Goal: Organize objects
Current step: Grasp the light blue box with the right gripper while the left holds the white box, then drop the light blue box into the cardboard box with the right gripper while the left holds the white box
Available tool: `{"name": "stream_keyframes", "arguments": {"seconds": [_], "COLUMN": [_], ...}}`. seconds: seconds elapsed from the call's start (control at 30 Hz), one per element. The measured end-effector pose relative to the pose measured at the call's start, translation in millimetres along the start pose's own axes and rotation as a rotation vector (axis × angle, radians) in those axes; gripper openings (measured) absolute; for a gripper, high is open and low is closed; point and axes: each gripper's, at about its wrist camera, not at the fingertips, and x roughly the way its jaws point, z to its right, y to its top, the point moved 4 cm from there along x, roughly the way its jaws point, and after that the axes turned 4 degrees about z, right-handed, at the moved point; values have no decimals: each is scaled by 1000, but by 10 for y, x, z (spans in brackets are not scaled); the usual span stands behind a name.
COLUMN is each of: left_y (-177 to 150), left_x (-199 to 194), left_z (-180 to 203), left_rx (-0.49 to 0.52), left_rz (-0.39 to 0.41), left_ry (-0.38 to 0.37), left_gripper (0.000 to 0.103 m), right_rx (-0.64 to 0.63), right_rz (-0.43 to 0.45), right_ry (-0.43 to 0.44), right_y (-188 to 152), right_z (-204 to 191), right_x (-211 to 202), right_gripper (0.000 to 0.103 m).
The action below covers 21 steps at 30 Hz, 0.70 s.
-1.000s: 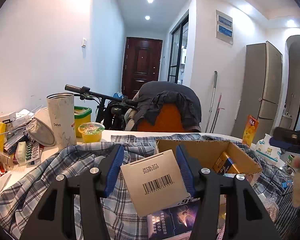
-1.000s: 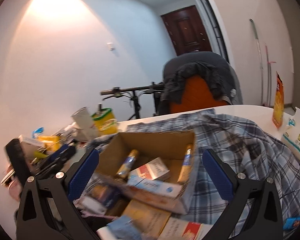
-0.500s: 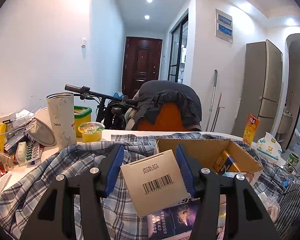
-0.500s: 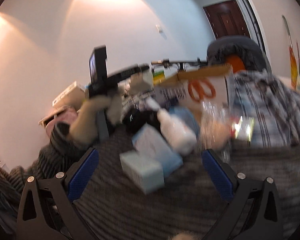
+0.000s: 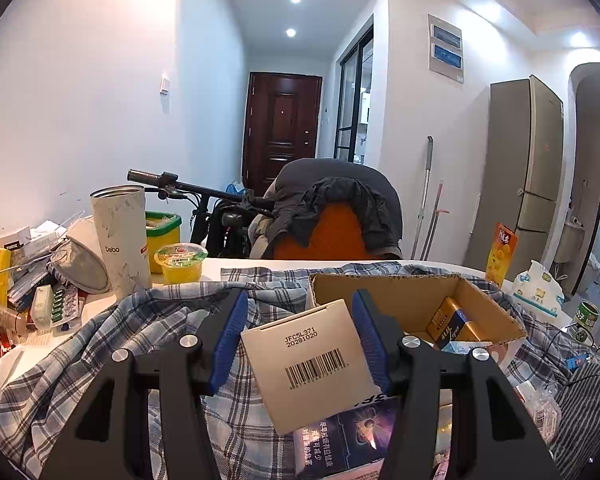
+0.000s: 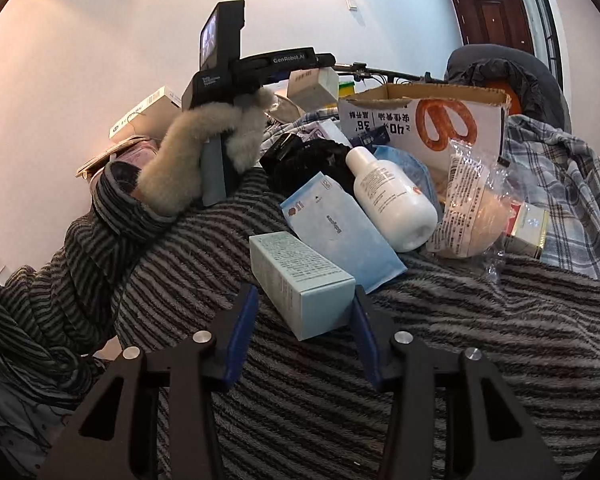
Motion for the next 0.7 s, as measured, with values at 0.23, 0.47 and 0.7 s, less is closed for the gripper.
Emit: {"name": "stream_keyframes", "arguments": {"seconds": [0.23, 0.47, 0.7], "left_y": [-3, -2, -4], "left_x": [0, 4, 3], "left_z": [17, 6, 4], "left_rx": [4, -5, -6], "left_rz": [-3, -7, -8], "left_ry": [0, 0, 1], "left_gripper": [57, 57, 57], "right_rx": [-1, 35, 159], "right_rz": [49, 166, 272], "right_ry": [40, 102, 173], "right_y": [-4, 39, 164], "right_z": [-25, -10, 143], "right_x": [-81, -296, -489], "right_gripper": [32, 29, 29]}}
